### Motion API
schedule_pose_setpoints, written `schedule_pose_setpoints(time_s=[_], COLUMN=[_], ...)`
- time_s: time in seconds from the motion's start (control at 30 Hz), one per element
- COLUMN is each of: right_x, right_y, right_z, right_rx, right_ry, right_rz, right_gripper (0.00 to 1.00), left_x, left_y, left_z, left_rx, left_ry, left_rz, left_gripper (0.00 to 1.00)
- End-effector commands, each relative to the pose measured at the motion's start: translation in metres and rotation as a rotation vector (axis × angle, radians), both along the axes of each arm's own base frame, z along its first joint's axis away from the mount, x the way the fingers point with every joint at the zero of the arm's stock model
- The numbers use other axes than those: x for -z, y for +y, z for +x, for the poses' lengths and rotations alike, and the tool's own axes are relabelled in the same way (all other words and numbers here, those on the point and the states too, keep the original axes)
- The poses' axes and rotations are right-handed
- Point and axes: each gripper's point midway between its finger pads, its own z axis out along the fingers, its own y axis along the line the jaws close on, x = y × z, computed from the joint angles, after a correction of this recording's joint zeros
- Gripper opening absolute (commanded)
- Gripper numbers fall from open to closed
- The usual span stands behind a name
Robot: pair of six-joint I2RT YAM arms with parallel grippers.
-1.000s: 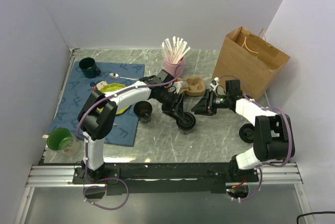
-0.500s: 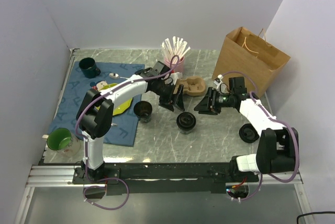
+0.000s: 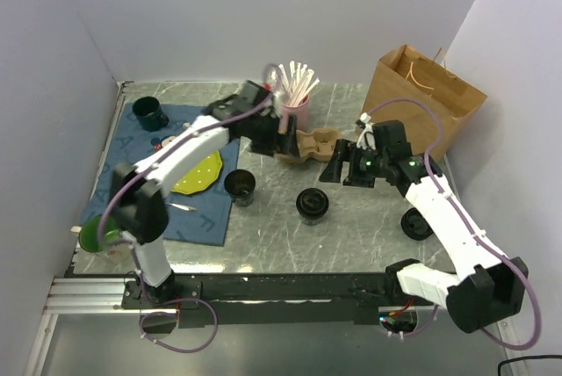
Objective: Pack the takeout coffee
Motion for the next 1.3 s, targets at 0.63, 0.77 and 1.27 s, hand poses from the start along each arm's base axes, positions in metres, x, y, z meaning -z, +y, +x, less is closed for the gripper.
schedule_pose_setpoints(time_s=[0.63, 0.77, 1.27], right_x=[0.032, 0.036, 0.060], right_y=[0.043, 0.046, 0.056], right_z=[-0.008, -0.008, -0.014], right_rx=[0.005, -0.005, -0.046], right_ry=[0.073, 0.081, 0.128], right_rz=[-0.444, -0.474, -0.491], right_gripper=[0.91, 0.89, 0.83], left_x=[-0.040, -0.038, -0.022], left_y=[0.127, 0.123, 0.092], left_z=[0.010, 0.003, -0.030], left_rx=[-0.410, -0.369, -0.196], left_ry=[-0.218, -0.216, -0.096], left_rz=[-0.051, -0.073, -0.166], left_gripper=[0.97, 0.98, 0.82])
